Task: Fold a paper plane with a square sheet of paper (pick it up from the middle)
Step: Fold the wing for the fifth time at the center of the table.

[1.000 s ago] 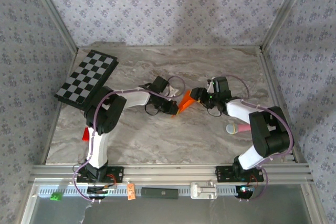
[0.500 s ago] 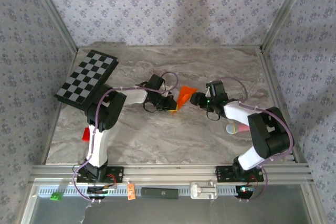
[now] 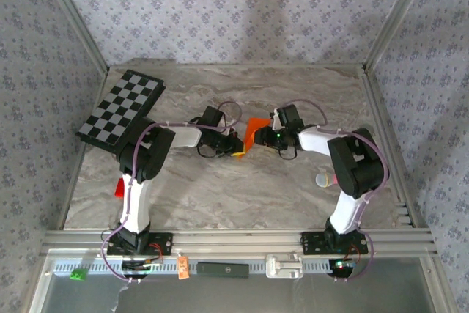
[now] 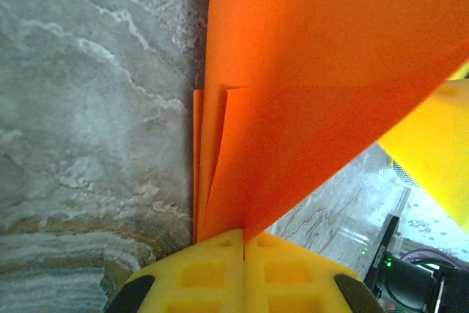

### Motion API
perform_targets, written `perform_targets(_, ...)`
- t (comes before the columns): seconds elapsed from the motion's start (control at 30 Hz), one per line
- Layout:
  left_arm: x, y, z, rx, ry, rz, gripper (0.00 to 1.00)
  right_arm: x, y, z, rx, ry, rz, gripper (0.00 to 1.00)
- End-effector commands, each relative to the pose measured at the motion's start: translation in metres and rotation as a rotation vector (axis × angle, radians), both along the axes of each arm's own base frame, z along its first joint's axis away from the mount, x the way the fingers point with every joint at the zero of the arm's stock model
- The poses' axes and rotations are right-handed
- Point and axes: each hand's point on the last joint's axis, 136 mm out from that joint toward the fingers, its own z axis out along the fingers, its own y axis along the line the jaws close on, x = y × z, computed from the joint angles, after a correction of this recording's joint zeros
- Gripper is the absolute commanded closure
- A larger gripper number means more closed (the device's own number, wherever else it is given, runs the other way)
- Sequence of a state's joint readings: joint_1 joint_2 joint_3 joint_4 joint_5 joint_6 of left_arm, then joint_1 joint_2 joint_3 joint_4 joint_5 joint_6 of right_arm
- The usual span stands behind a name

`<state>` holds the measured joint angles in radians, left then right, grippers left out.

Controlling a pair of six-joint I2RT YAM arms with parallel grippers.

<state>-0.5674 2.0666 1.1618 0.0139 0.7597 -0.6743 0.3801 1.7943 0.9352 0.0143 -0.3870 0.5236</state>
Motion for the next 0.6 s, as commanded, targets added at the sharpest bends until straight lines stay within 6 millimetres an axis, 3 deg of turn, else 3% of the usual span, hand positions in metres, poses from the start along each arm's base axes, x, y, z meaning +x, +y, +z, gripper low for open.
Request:
perform_targets(0.0,0.001,0.003,0.003,-0.012,-0.003,0.016,1.00,-0.002,0.008,-0.006,-0.001,0.030,0.058,0.48)
perform_targets(0.37,-0.002,0.004,0.000,-0.020,-0.020,0.004,0.94,0.001,0.016,-0.027,-0.023,0.084,0.085,0.44)
perform_targets(0.57,-0.004,0.007,-0.007,-0.008,-0.021,-0.005,0.93,0.001,0.016,-0.042,-0.130,0.130,0.065,0.41)
